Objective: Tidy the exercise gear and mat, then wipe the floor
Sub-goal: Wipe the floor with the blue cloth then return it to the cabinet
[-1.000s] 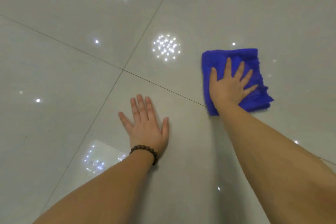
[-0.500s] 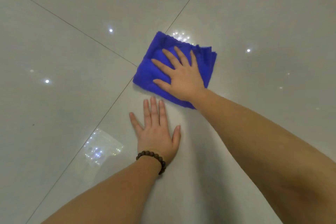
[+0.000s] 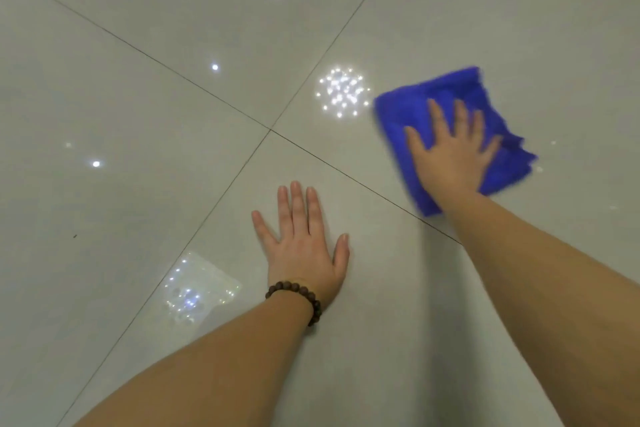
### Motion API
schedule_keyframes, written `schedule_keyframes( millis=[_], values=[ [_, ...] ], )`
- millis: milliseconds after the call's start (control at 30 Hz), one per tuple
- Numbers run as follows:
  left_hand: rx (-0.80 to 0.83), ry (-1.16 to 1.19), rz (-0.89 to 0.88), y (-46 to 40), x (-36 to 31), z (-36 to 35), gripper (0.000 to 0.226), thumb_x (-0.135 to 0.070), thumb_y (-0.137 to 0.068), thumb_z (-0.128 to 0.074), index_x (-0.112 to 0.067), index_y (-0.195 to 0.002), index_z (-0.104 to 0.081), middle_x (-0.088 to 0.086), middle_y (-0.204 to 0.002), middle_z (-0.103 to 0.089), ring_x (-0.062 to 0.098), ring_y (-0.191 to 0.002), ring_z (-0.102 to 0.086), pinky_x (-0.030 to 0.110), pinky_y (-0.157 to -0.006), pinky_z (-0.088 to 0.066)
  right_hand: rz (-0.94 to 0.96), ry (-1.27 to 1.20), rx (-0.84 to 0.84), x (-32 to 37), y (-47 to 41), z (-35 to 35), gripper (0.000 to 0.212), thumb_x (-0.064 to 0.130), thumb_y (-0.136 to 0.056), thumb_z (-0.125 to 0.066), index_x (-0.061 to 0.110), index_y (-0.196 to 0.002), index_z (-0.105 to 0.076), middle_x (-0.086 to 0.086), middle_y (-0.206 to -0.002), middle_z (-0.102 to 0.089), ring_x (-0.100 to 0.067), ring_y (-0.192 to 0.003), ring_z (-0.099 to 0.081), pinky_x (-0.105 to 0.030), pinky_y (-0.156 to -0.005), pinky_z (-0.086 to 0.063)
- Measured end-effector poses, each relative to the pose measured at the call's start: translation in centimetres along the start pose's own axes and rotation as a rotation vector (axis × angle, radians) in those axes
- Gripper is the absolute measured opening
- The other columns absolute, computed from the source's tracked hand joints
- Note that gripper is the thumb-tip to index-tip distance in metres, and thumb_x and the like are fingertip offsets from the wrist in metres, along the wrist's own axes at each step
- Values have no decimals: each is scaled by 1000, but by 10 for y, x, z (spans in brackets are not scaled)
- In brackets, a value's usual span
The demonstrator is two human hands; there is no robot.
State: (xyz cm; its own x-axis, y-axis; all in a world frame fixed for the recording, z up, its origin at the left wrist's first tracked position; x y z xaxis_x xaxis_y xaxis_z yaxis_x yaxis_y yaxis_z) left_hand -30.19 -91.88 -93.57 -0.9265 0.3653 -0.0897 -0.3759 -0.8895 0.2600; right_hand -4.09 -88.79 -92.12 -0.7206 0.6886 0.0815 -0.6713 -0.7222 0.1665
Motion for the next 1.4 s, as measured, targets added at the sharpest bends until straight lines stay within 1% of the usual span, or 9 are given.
schedule_keyframes(
  millis=[133, 333, 567, 667, 833, 900, 1100, 1200, 1400],
  values=[
    [23, -13, 10, -1, 0, 0, 79, -55, -91, -13, -8, -152, 6, 14, -160, 12, 29, -146, 17, 67, -111, 2, -250, -92, -20, -14, 50, -2, 69, 70, -89, -19, 39, -151, -10, 1, -161, -4, -28, -147, 4, -63, -112, 1],
    [9, -9, 19, 0, 0, 1, 79, -55, -91, -14, -9, -152, 6, 12, -160, 11, 27, -147, 14, 65, -112, 3, 350, 25, 38, 62, 87, -20, 65, 72, -89, -22, 44, -148, -15, 5, -160, -12, -26, -147, -3, -57, -115, 4],
    [-16, -25, 13, 3, 1, 1, 79, -57, -91, -6, -11, -151, 14, 11, -159, 20, 27, -145, 21, 64, -112, 4, -540, -65, -100, -231, 111, 15, 74, 76, -83, -21, 41, -148, -22, -2, -158, -15, -29, -145, -10, -59, -113, -7],
    [-36, -39, 9, 3, 0, 0, 79, -58, -91, -7, -11, -152, 10, 11, -160, 14, 26, -147, 16, 64, -113, 5, -764, -156, -105, -226, 131, 12, 72, 71, -86, -22, 37, -149, -21, -6, -158, -14, -34, -144, -9, -60, -112, -4],
    [-74, -30, -7, 8, -3, 4, 71, -51, -95, -19, -9, -152, -14, 13, -161, -6, 28, -148, 2, 63, -114, 0, 158, 0, -29, -26, 167, -26, 65, 69, -87, -25, 42, -146, -27, -1, -157, -24, -29, -144, -16, -56, -113, -7],
    [-88, -15, -15, 17, -10, 7, 67, -46, -97, -23, -7, -151, -18, 14, -160, -10, 29, -148, -2, 61, -115, -2, 231, 10, -18, -34, 174, -21, 64, 70, -88, -28, 43, -146, -27, 2, -156, -26, -27, -144, -17, -54, -113, -9],
    [-3, 93, -171, 101, -90, -18, 72, -47, -95, -15, -6, -152, 0, 18, -160, 1, 30, -148, 7, 61, -115, 3, -633, -44, -60, -307, 201, 11, 69, 71, -88, -26, 37, -148, -24, -5, -157, -18, -32, -141, -17, -61, -109, -15],
    [62, 23, -281, 151, -142, -50, 76, -52, -92, -9, -6, -151, 7, 20, -159, 6, 33, -147, 12, 65, -112, 4, -851, -100, -37, -335, 222, 13, 70, 68, -88, -27, 32, -148, -24, -9, -157, -16, -37, -140, -17, -63, -109, -13],
    [28, -29, -308, 179, -173, -67, 81, -52, -88, -27, -3, -150, -17, 22, -157, -14, 35, -147, -7, 67, -111, -1, -81, 10, -67, -201, 242, -22, 65, 70, -83, -31, 40, -142, -37, -3, -150, -36, -29, -138, -29, -55, -107, -18]
  ],
)
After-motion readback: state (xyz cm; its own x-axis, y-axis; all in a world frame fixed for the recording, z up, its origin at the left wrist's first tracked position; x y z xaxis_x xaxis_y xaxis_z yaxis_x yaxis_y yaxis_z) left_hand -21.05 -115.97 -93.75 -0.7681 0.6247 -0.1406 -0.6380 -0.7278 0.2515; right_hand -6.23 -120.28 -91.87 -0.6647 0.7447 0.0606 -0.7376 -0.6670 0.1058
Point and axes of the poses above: each hand's wrist, its own y-axis away from the middle knuckle, its own z-axis out of the back of the hand, x = y × z, the point moved 6 cm from there along -y, towards the middle knuckle
